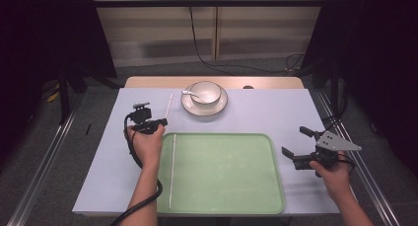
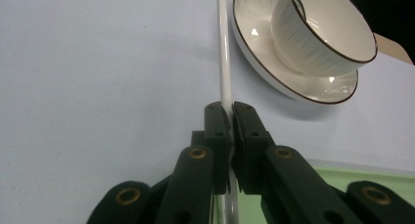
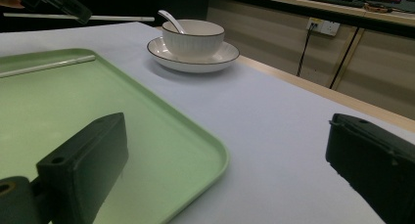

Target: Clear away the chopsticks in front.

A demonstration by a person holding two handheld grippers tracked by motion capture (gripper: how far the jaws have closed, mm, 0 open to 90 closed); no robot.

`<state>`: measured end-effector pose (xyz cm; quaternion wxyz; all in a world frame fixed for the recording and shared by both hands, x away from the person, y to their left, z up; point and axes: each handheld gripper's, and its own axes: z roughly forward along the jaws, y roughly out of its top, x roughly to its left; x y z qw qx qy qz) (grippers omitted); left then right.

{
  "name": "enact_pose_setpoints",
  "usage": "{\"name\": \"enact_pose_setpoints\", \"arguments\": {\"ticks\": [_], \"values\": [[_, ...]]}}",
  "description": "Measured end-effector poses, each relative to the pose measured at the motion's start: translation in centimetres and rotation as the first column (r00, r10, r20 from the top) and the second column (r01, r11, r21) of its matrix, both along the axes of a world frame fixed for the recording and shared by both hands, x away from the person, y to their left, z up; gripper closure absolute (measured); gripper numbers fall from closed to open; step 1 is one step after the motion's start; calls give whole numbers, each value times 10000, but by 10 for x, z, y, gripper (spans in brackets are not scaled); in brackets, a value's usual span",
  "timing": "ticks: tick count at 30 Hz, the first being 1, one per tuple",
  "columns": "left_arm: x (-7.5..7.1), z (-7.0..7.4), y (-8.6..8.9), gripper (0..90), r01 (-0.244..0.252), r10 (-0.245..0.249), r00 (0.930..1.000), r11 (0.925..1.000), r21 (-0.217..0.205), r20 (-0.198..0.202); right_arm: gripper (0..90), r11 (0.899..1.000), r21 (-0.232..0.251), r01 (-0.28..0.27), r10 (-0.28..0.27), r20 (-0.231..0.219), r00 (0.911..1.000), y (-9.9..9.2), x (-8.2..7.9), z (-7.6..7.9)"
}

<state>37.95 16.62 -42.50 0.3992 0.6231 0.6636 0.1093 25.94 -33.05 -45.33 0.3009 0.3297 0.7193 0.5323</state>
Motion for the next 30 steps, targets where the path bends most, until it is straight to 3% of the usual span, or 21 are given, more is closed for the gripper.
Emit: {"name": "enact_pose_setpoints", "arguments": {"ticks": [7,13,15,17,29,30], "values": [[-12,-4,6,860,-269,269,9996,9993,-269,1,16,10000,14,6,-6,-63,10000,1,0,0],[-22,-4,11,860,-323,324,9994,9994,-142,110,16,10000,23,-3,3,-26,10000,1,0,0],[-26,-3,13,860,-405,409,9991,9987,-324,111,16,10000,19,18,-18,5,10000,1,1,0],[-29,-2,14,860,-423,426,9989,9990,-164,178,16,10000,40,40,-40,-30,10000,1,1,0],[-49,-1,16,859,-533,550,9980,9972,-528,311,16,10000,52,15,-15,-40,10000,1,0,0],[-50,-2,17,859,-455,466,9984,9983,-369,310,16,10000,41,15,-15,-26,10000,1,0,0]]}}
